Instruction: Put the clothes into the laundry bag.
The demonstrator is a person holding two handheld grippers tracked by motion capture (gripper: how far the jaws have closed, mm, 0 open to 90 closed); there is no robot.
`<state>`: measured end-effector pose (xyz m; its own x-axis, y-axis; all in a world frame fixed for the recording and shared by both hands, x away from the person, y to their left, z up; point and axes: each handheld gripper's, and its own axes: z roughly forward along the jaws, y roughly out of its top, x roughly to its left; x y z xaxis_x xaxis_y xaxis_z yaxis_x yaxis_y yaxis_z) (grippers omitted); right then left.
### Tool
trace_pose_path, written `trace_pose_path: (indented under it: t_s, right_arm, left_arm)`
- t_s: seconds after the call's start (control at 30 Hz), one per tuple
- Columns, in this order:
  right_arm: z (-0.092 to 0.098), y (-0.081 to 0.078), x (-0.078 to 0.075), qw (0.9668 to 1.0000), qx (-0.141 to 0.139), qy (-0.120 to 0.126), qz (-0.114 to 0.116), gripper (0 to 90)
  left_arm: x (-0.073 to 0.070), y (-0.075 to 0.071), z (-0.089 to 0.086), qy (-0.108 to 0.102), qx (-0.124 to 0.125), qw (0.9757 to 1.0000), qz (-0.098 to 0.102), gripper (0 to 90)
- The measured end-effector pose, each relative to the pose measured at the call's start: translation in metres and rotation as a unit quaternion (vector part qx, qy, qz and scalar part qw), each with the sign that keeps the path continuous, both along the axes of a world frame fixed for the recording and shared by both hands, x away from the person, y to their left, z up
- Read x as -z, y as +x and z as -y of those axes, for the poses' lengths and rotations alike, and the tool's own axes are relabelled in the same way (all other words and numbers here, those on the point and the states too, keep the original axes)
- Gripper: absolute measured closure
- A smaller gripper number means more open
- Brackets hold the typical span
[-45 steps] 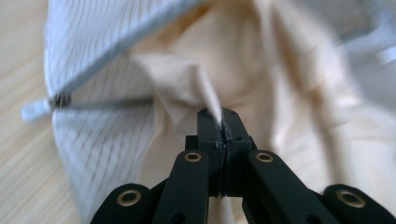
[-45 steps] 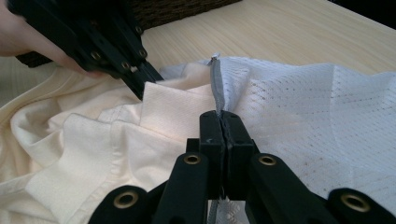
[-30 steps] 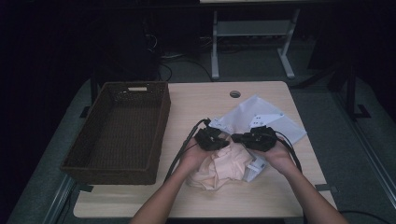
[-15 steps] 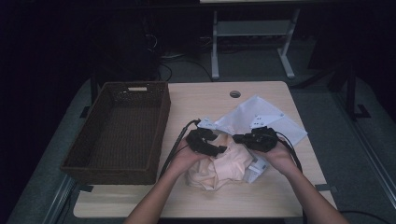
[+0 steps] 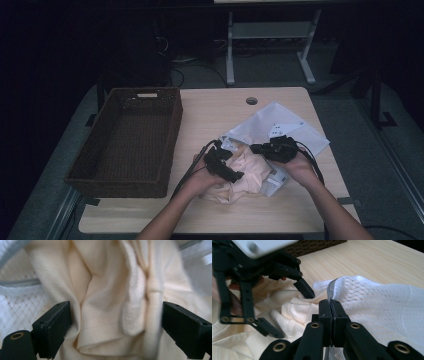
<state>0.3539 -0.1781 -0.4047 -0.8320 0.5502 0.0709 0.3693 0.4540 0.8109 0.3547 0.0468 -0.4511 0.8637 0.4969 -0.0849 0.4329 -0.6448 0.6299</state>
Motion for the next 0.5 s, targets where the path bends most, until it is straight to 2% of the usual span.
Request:
trace_pose_path:
  t_s: [0.13, 0.2, 0.23, 0.27, 0.33, 0.37, 0.4, 0.43, 0.5]
  right_arm:
    - [0.0005, 0.0009, 0.0015, 1.0000, 0.001, -0.002, -0.003, 87.9]
    - [0.0007, 0.0014, 0.0023, 1.0000, 0.001, -0.003, -0.004, 87.9]
    - [0.0006, 0.0015, 0.0023, 1.0000, 0.002, -0.003, -0.003, 87.9]
    - [0.0006, 0.0014, 0.0023, 1.0000, 0.002, -0.003, -0.003, 87.9]
    - [0.0004, 0.0010, 0.0021, 1.0000, 0.002, -0.003, -0.003, 87.9]
    - [0.0005, 0.0010, 0.0020, 1.0000, 0.002, -0.003, -0.003, 87.9]
    - [0.0005, 0.0010, 0.0020, 1.0000, 0.002, -0.003, -0.003, 87.9]
    - [0.0006, 0.0011, 0.0020, 1.0000, 0.001, -0.003, -0.002, 87.9]
    - [0.0005, 0.0012, 0.0022, 1.0000, 0.001, -0.004, -0.003, 87.9]
  left_arm:
    - [0.0085, 0.0026, 0.0021, 0.009, 0.002, 0.9999, -0.006, 10.1]
    - [0.0106, 0.0031, 0.0019, 0.006, 0.004, 0.9999, -0.009, 11.7]
    - [0.0101, 0.0015, 0.0008, 0.002, 0.009, 1.0000, -0.002, 14.6]
    - [0.0090, -0.0001, 0.0001, -0.006, 0.015, 0.9999, -0.002, 21.4]
    - [0.0073, -0.0032, -0.0010, -0.021, 0.034, 0.9992, -0.008, 42.9]
    - [0.0073, -0.0032, -0.0010, -0.021, 0.034, 0.9992, -0.008, 51.8]
    - [0.0069, -0.0033, -0.0013, -0.026, 0.038, 0.9989, -0.013, 51.8]
    - [0.0067, -0.0034, -0.0012, -0.031, 0.038, 0.9986, -0.019, 58.5]
    - [0.0052, -0.0036, -0.0012, -0.030, 0.040, 0.9986, -0.017, 67.6]
